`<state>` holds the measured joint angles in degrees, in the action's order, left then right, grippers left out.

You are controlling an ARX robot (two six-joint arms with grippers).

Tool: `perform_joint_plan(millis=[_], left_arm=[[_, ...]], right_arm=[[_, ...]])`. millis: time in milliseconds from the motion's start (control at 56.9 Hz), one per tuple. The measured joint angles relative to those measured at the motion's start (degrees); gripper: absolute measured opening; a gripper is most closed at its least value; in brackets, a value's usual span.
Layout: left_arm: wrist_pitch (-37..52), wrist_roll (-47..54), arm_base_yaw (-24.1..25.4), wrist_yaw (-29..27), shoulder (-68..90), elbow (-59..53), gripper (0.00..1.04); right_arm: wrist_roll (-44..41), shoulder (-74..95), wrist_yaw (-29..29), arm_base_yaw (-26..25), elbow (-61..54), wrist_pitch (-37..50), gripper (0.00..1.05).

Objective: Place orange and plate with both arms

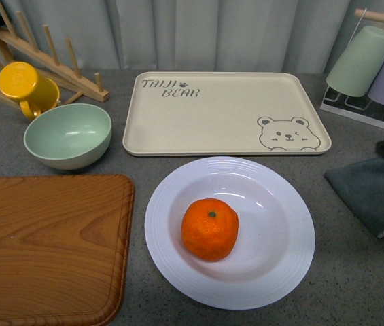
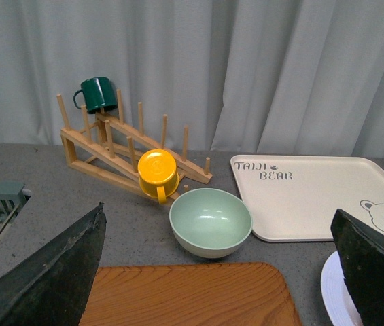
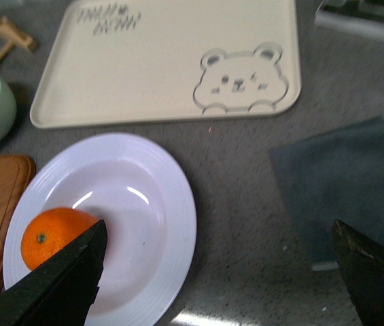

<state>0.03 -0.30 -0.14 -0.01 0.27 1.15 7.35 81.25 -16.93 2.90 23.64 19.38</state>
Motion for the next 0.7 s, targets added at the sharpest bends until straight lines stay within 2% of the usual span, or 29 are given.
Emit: perform_joint_plan(millis=[176,421,702], left_arm=[[0.0,0.0,0.0,0.0,0.0,0.0,0.98],[0.0,0.0,0.0,0.0,0.0,0.0,0.98],[0.0,0.0,0.0,0.0,0.0,0.0,0.98]], right_arm=[[3.21,14.21,-5.62,0.26,7.19,-4.31,0.96],[6.99,23.91,-11.58,0.31,13.84,-9.77,0.96],[16.44,36.48,-18.58,0.87,19.3,-6.4,0.96]])
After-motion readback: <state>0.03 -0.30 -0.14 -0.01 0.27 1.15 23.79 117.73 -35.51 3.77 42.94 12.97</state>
